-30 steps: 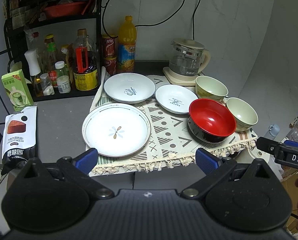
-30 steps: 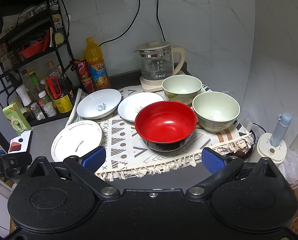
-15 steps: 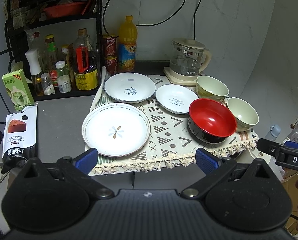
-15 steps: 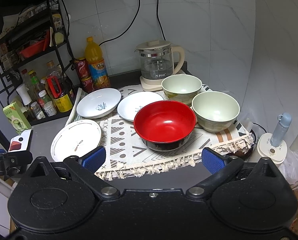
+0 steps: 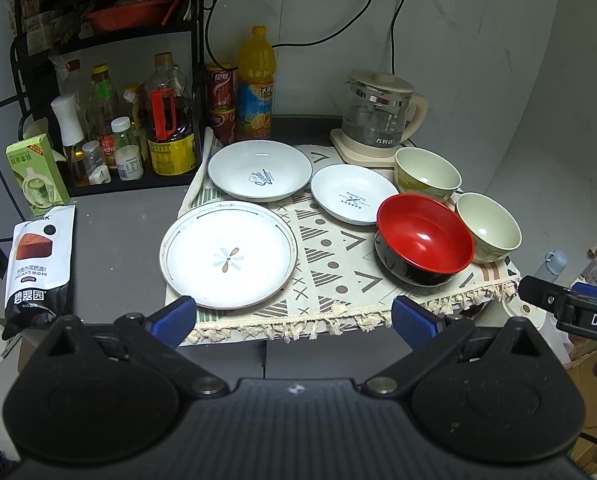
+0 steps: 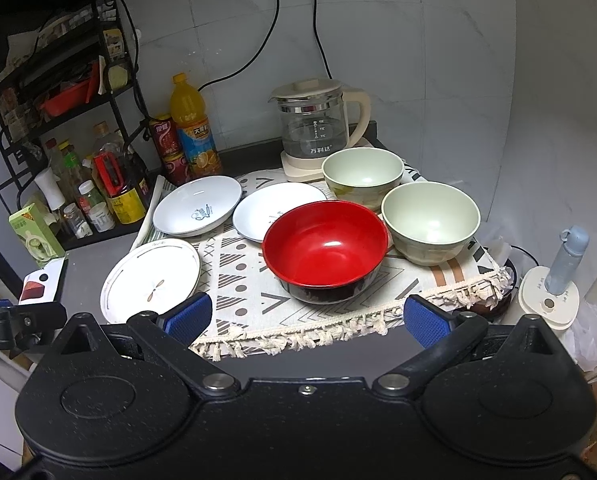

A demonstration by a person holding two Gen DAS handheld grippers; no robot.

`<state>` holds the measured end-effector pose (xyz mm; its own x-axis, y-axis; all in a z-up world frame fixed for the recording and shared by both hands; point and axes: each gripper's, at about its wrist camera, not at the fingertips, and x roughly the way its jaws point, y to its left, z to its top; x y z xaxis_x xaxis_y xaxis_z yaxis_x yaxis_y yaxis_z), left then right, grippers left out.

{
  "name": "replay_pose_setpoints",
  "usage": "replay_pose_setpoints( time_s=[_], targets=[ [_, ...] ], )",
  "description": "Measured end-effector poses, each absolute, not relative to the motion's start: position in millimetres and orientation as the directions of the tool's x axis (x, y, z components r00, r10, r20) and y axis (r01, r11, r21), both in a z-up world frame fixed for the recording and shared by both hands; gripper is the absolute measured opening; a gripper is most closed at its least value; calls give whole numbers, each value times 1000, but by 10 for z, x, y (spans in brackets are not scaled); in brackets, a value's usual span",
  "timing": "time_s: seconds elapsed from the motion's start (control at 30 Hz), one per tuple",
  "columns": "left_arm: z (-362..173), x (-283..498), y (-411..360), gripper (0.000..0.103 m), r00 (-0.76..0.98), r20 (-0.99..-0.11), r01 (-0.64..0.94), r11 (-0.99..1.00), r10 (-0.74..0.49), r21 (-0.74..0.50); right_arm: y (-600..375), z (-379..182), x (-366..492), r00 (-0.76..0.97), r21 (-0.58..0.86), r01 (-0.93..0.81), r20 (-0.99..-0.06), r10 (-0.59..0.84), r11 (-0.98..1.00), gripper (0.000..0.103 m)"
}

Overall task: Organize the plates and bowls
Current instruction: 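Move the right gripper toward the large pale green bowl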

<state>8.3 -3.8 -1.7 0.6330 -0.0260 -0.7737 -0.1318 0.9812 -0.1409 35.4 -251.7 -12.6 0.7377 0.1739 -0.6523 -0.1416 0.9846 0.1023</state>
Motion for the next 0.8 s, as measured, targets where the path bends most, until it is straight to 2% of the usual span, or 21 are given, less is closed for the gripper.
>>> replay_pose_setpoints(
  time_s=[0.13,0.3,0.63,0.73,0.8],
  targets=[
    [-13,169,-104,103,610,-792,-130,985,-13,-116,-2610,-149,432,730,114,-142,-659,182,983,103],
    [-54,313,-172,103,660,-751,-111,985,-29,-136,-2711,-198,554,723,127,-124,-668,177,984,103],
    [-181,868,-439,102,655,-754,-80,988,-49,-134,-2991,-318,904,710,148,-72,-687,155,986,102],
    [-223,1076,-539,101,652,-754,-65,985,-80,-161,-3087,-357,1046,711,140,-60,-689,140,988,101],
    [-238,1215,-623,100,650,-753,-50,983,-100,-174,-3172,-395,1154,706,145,-45,-696,134,988,95]
  ],
)
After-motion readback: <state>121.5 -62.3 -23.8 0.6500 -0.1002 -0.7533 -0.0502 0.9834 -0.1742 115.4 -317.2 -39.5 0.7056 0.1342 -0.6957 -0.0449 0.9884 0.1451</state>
